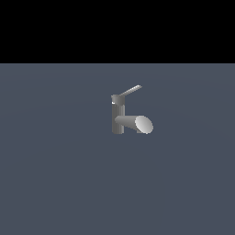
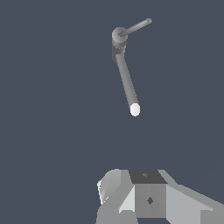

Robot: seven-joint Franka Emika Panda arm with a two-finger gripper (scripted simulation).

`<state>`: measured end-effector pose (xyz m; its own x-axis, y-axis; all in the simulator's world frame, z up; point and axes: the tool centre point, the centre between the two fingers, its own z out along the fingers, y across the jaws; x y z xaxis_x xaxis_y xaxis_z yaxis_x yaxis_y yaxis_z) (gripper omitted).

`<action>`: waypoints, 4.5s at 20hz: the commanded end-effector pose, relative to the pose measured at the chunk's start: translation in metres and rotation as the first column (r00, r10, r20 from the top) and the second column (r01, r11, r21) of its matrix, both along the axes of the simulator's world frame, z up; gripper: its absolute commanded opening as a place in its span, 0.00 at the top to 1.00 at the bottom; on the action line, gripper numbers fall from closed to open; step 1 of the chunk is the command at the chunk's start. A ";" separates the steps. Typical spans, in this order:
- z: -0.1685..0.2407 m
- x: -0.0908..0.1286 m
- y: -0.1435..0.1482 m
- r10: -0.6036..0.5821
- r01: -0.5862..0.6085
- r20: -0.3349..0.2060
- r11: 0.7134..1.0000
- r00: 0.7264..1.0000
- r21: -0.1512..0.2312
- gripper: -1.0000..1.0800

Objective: Turn on the faucet by rotating a designated handle.

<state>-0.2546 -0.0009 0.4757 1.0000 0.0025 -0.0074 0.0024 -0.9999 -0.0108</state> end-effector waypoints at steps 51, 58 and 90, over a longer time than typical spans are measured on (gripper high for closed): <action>-0.216 0.273 0.002 -0.830 0.830 0.002 0.558 0.558 -0.006 1.00; -0.254 0.316 -0.029 -0.916 0.916 0.006 0.402 0.402 -0.010 1.00; -0.294 0.328 -0.083 -0.977 0.977 0.008 0.211 0.211 -0.011 1.00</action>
<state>0.0809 -0.0795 0.1843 0.2173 -0.9761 0.0022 -0.9761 -0.2173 -0.0080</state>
